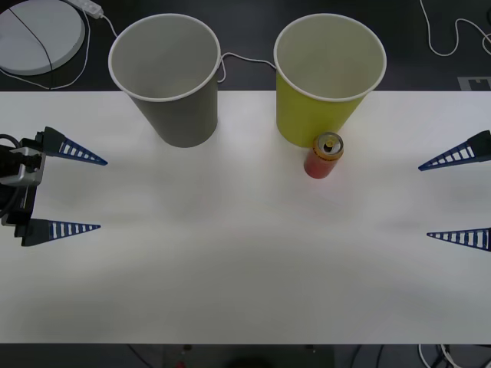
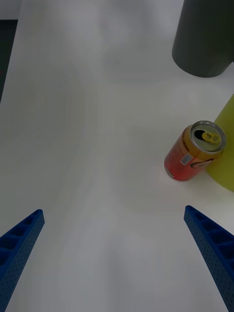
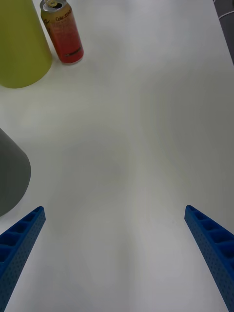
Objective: Put the can into the green bin and the plastic bottle into the gray bin
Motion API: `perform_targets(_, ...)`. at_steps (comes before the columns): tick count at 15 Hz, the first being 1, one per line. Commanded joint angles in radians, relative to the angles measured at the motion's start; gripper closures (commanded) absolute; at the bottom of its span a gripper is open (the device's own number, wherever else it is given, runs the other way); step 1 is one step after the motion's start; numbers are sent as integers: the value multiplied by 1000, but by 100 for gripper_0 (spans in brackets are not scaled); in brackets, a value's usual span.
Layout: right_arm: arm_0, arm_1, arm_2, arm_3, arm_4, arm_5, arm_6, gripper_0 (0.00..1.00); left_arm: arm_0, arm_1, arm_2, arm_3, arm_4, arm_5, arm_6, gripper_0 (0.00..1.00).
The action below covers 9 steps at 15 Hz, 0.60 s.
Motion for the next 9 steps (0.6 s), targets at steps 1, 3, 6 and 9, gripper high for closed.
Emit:
perform_targets(1,0,0,0,0,0,0,0,0,0,0,0,0,0,0,0,0)
perform_targets(3,0,0,0,0,0,0,0,0,0,0,0,0,0,0,0,0)
perform_targets(6,25,-8,6,9,-44,11,6,0,0,0,0,0,0,0,0,0)
perform_targets(9,25,-21,9,-5,-46,11,3,0,0,0,0,0,0,0,0,0)
